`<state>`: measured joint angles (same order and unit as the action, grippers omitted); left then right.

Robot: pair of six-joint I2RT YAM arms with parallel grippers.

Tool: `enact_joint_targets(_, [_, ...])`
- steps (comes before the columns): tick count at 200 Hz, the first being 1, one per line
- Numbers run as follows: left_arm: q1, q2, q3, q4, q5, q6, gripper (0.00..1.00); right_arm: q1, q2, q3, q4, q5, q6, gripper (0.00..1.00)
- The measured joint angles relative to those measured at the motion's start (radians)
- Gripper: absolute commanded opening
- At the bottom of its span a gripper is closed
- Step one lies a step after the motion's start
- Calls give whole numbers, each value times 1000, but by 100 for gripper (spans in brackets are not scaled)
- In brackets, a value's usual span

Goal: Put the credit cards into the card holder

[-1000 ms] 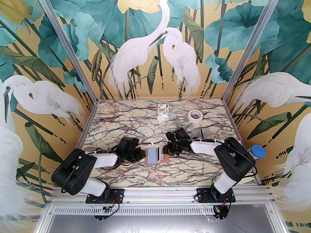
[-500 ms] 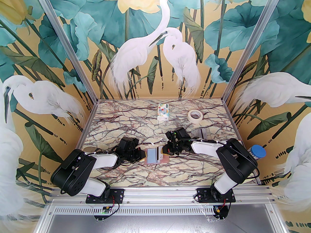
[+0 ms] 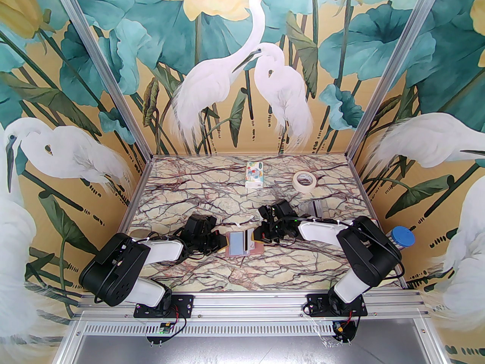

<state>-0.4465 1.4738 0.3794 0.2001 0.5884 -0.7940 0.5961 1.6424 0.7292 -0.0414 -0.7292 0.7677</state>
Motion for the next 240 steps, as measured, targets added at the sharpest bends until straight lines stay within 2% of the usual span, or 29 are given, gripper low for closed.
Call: enact_joint_targets(240, [-5, 1, 0, 4, -4, 0, 6, 0, 39, -38, 97, -32, 52, 0])
